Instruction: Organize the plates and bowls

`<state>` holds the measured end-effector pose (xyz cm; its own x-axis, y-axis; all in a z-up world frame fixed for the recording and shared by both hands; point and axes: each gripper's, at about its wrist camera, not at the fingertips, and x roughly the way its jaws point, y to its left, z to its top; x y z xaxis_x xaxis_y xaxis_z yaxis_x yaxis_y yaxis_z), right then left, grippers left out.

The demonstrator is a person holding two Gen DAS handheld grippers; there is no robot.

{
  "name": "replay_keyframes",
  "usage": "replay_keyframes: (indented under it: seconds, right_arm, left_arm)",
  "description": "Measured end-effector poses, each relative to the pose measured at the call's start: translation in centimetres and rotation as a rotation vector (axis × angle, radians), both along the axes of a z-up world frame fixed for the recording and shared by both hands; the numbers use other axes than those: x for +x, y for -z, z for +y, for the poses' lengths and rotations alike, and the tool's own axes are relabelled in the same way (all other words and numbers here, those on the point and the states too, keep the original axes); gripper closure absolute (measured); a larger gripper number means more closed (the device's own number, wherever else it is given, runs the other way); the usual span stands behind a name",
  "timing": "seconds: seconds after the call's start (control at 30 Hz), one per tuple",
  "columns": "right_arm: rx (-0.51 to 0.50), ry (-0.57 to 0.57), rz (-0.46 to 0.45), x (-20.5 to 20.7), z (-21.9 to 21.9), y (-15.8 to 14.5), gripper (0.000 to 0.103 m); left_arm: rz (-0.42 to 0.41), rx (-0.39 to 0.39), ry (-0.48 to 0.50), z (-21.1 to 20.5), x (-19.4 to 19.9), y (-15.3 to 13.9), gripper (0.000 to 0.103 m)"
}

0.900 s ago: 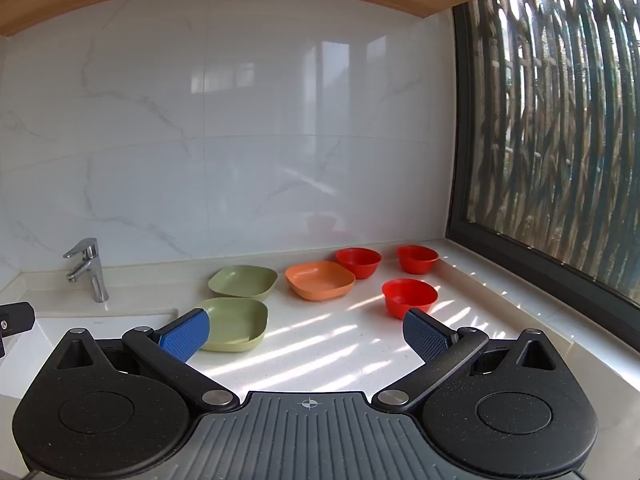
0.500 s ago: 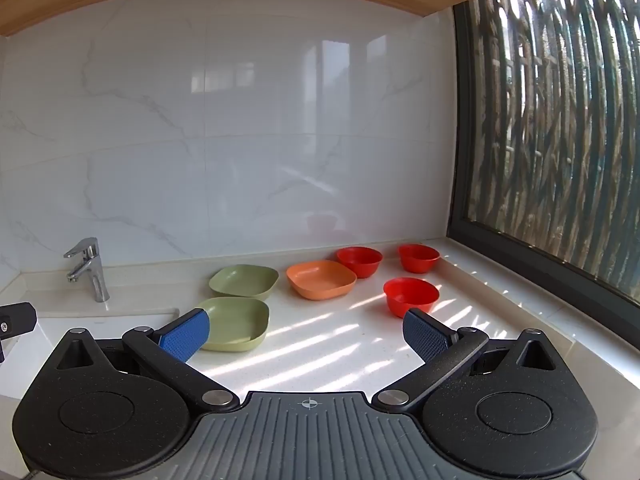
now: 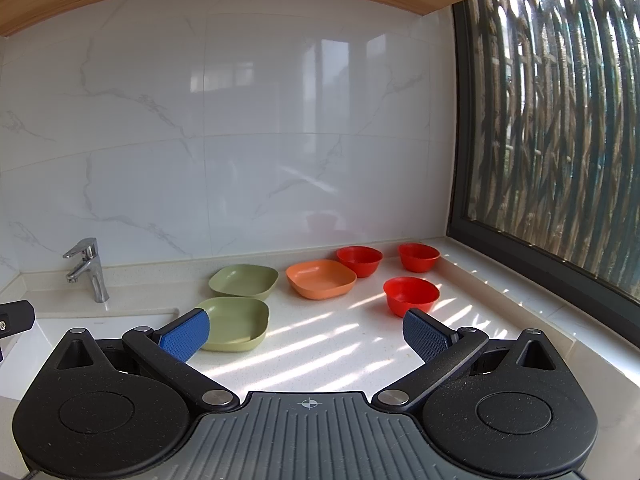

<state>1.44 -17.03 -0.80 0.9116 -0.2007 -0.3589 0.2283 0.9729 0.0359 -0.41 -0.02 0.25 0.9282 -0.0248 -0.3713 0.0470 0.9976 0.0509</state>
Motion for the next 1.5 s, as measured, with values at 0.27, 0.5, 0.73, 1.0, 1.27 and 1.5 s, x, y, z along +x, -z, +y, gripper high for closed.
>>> replay_keyframes:
  seconds: [0.27, 0.5, 0.73, 1.0, 1.27, 1.5]
  right_arm:
    - [0.001, 0.0, 0.0, 0.21, -0.07, 0.06, 0.0]
    - [0.003, 0.001, -0.001, 0.17, -0.08, 0.07, 0.0]
    - [0.005, 0.0, 0.0, 0.17, -0.15, 0.08, 0.0]
    - [0.004, 0.0, -0.001, 0.11, -0.31, 0.35, 0.0]
    - [0.009, 0.0, -0.002, -0.01, -0.17, 0.3, 0.0]
    - [0.01, 0.001, -0.003, -0.08, -0.13, 0.25, 0.0]
  left_arm:
    - [0.004, -0.001, 0.002, 0.13, 0.18, 0.02, 0.0]
    - [0.004, 0.0, 0.001, 0.04, 0.14, 0.04, 0.0]
    - [0.002, 0.001, 0.005, 0.12, 0.18, 0.14, 0.0]
    - [0.001, 0.002, 0.004, 0.09, 0.16, 0.16, 0.0]
    - [-0.002, 0.003, 0.002, 0.04, 0.02, 0.15, 0.0]
    - [-0.002, 0.003, 0.002, 0.08, 0.04, 0.13, 0.0]
